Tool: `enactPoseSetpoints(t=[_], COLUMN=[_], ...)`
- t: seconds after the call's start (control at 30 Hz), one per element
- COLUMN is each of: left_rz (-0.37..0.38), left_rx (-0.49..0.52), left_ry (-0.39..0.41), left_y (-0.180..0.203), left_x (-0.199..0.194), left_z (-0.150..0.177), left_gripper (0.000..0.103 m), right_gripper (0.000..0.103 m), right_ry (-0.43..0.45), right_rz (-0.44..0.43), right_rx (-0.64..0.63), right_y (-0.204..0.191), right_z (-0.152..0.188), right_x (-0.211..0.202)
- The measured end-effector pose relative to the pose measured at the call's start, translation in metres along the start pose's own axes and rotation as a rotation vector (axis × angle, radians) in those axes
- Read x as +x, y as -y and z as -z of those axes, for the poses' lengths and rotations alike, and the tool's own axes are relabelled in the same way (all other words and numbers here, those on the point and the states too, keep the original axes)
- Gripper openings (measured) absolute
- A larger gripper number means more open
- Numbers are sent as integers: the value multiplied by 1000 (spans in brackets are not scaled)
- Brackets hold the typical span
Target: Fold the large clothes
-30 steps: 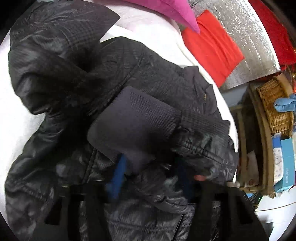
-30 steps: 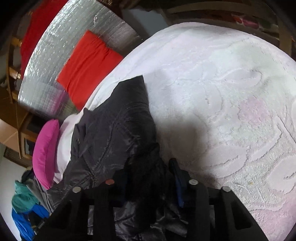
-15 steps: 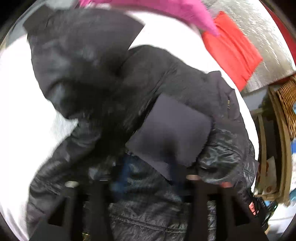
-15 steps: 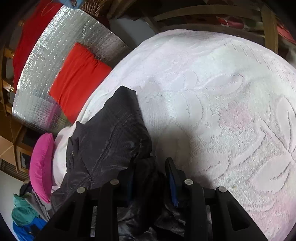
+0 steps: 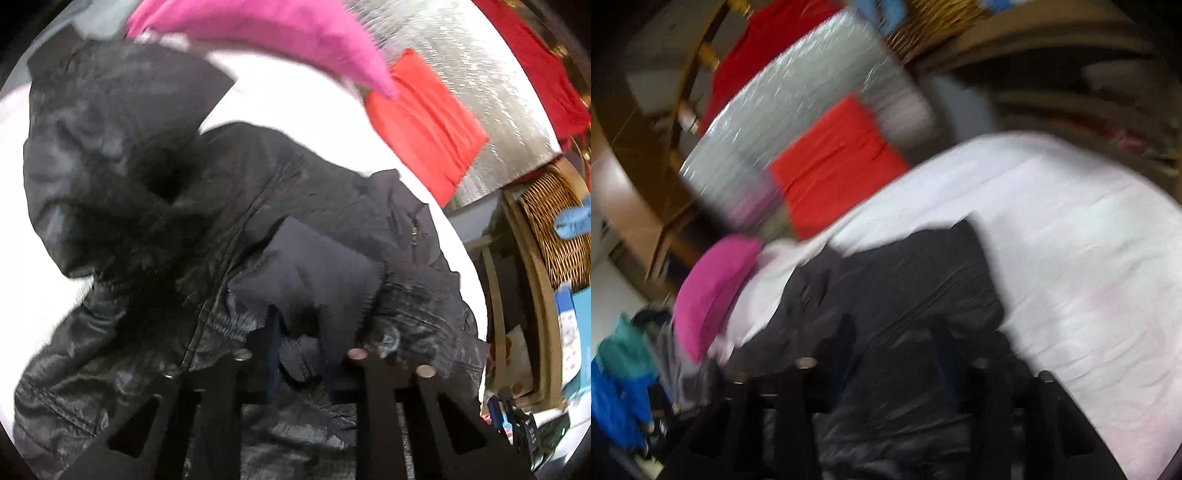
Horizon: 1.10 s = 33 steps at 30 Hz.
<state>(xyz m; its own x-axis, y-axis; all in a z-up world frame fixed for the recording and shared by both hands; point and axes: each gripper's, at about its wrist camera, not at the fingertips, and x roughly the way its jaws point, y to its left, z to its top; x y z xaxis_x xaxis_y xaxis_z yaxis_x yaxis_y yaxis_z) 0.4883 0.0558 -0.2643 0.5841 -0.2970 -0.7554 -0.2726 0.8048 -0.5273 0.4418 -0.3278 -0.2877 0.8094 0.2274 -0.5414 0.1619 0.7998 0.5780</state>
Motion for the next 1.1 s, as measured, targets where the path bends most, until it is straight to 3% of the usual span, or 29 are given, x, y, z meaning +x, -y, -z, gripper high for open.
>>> enactPoseSetpoints(t=[0.13,0.23,0.4,0.53,0.6,0.67,0.77,0.9,1.1], left_rz=[-5,-21,-57,5,-1,-4,-15,-64,-128], left_rx=[77,104,89,97,126,130,44,-200,-372], left_ry=[108,170,107,51,59,99,226,266,251], left_y=[5,0,-22,-36,-46,-62,-100,-174,-243], left_x=[-31,-49,-39,-49,-67,-88,-124,-136,-101], left_z=[-1,2,18,24,22,15,-8,-58,-122], left_gripper=[12,11,11,17,26,55,81,82,82], right_gripper=[40,40,41,46,54,63,64,64,64], right_ry=[-170,-213,-260,-260,-254,-238,-212,-203,-187], right_rz=[-4,4,33,39,23,3,4,12,38], right_rx=[36,18,-8,-22,-13,-9,-28,-49,-104], right_y=[-1,-4,-8,-10,-10,-18,-25,-31,-39], right_z=[14,18,22,25,24,24,26,30,35], right_x=[36,45,58,58,56,56,51,52,55])
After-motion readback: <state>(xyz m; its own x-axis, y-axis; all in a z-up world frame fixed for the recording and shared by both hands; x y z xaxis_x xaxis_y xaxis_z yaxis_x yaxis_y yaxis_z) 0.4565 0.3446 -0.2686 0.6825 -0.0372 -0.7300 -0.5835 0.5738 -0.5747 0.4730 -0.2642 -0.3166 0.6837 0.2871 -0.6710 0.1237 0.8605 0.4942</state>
